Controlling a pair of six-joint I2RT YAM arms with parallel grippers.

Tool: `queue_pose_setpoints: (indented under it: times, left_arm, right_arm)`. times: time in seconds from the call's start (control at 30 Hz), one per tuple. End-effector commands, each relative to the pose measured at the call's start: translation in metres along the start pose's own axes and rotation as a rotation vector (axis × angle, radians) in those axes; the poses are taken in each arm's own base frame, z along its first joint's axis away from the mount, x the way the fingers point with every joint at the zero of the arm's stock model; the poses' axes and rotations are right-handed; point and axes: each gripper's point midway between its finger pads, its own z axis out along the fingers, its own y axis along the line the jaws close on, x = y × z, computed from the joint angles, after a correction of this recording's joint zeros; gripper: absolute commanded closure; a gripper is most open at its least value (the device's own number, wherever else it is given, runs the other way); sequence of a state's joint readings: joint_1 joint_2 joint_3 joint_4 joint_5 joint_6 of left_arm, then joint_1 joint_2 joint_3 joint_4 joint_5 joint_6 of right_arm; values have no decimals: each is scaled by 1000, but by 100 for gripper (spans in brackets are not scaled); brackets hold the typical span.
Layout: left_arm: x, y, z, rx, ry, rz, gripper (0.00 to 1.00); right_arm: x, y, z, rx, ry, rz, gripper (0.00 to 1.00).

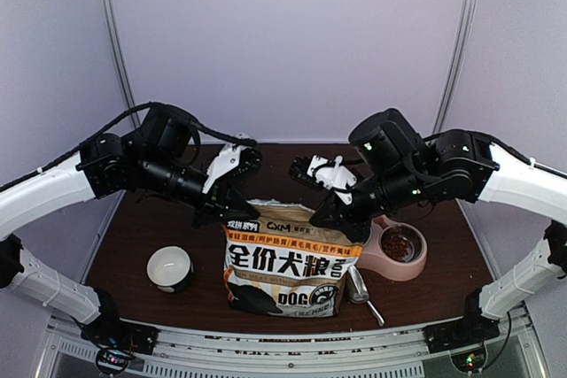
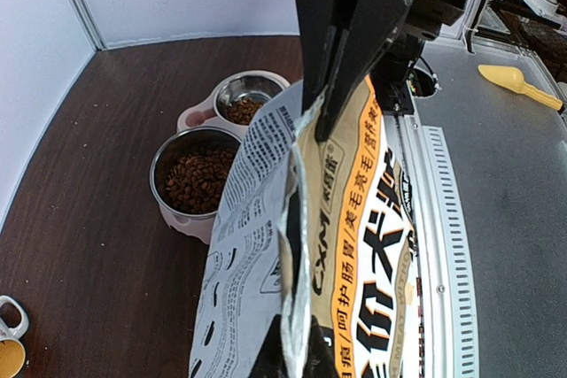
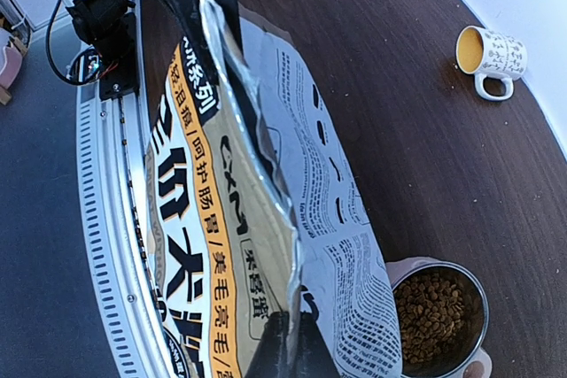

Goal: Serve the pet food
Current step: Press the seal on the pet food bag.

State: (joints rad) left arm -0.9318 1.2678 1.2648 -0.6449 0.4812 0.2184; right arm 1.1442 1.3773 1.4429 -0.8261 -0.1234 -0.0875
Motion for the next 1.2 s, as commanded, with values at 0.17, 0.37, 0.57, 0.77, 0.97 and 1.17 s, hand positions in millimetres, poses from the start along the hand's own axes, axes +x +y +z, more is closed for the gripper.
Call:
queue_pose_setpoints:
  times: [0.17, 0.37, 0.57, 0.77, 0.97, 1.17]
  left_arm:
    - [-14, 3, -22, -64, -57, 16, 100]
    - [-13, 5, -23, -73, -54, 14, 100]
    - [-19, 7, -27, -84, -56, 9, 100]
    - [-34, -2, -15, -90, -6, 73, 56]
    - [-33, 1, 7, -100, 60, 116, 39]
    - [-32, 5, 20, -93, 109, 140, 36]
  right_arm:
    - [40, -35, -17, 181, 125, 3, 86]
    - [48, -37, -21, 202, 125, 3, 100]
    - [39, -37, -25, 202, 81, 11, 100]
    - [12, -26, -27, 135, -39, 34, 100]
    - [-2, -20, -25, 89, -102, 42, 100]
    - [-5, -20, -26, 89, -127, 41, 100]
